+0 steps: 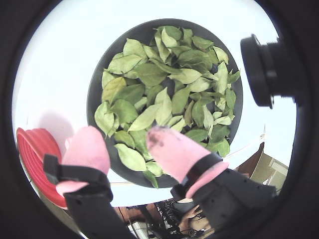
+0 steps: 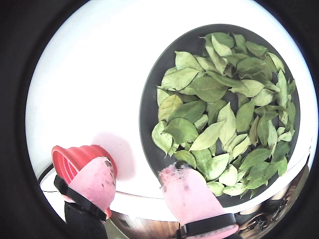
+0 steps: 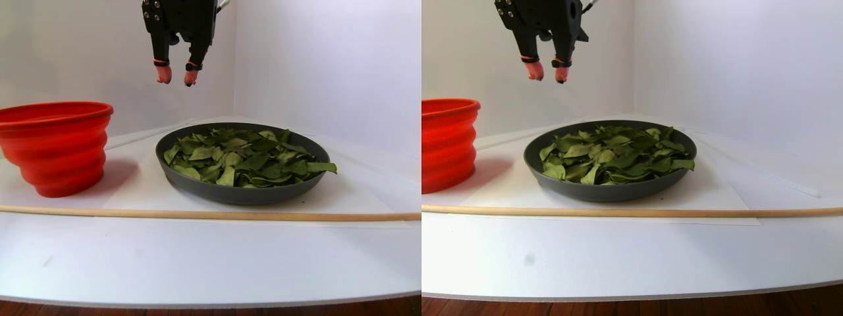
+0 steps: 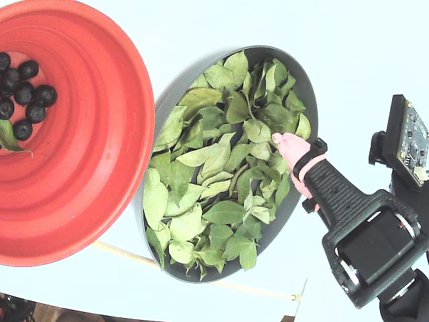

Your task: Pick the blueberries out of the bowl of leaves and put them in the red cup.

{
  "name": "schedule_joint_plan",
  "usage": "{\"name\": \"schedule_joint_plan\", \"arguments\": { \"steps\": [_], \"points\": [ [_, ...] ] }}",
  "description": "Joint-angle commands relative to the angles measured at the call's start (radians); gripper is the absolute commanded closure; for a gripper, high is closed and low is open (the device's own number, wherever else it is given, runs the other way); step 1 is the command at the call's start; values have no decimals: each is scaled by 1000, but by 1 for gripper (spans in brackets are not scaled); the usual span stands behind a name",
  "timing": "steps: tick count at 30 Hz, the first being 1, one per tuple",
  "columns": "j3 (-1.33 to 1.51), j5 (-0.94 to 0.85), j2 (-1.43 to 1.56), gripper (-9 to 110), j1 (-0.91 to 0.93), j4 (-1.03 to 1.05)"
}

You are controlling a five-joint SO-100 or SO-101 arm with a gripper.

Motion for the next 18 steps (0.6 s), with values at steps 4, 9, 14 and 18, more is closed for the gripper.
{"name": "schedule_joint_plan", "arguments": {
  "steps": [4,9,14,18],
  "points": [
    [-77,-48,-14,85,52,-9],
    [-94,-87,-58,85,98,-43],
    [-110,-127,-94,85,141,-75],
    [-130,-149,-132,85,167,-94]
  ]
}}
